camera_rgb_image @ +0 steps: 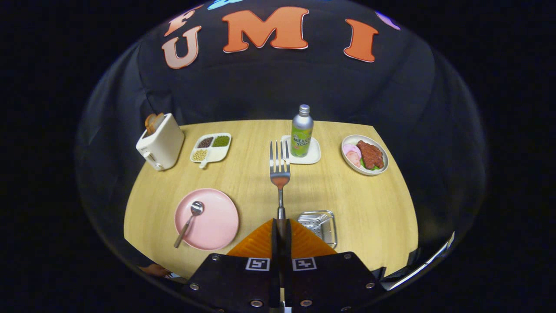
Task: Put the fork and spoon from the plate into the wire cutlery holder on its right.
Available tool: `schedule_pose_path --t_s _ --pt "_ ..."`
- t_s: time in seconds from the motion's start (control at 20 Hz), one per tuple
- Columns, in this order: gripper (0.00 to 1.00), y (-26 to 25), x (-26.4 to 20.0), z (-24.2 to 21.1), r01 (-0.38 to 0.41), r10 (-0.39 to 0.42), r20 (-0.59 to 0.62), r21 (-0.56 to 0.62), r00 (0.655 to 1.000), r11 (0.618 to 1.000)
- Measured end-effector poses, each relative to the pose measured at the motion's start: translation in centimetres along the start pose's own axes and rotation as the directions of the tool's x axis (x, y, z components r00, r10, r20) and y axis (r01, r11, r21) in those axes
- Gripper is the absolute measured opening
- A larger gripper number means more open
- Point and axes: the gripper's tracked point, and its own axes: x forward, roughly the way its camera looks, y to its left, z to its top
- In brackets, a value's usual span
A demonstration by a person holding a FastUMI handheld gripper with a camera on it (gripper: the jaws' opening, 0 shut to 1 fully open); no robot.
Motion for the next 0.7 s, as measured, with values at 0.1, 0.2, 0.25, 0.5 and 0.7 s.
schedule_pose_path --t_s 0.1,0.2,0.25,0.5,0.7 --pt "0.05 -1.5 0.1 -0.9 0.031 -0.032 -0.038 -0.025 0.999 0.999" --pt "0.04 -2.5 0.2 -2.1 0.041 -0.044 -0.088 -0.044 0.995 0.998" --pt "0.04 -2.9 0.2 -2.8 0.043 -0.049 -0.116 -0.052 0.992 0.998" --pt "0.05 -4.0 0.7 -5.7 0.024 -0.047 -0.258 -0.094 0.965 0.995" --pt "0.05 -4.9 0.8 -7.6 -0.008 -0.046 -0.369 -0.145 0.928 0.989"
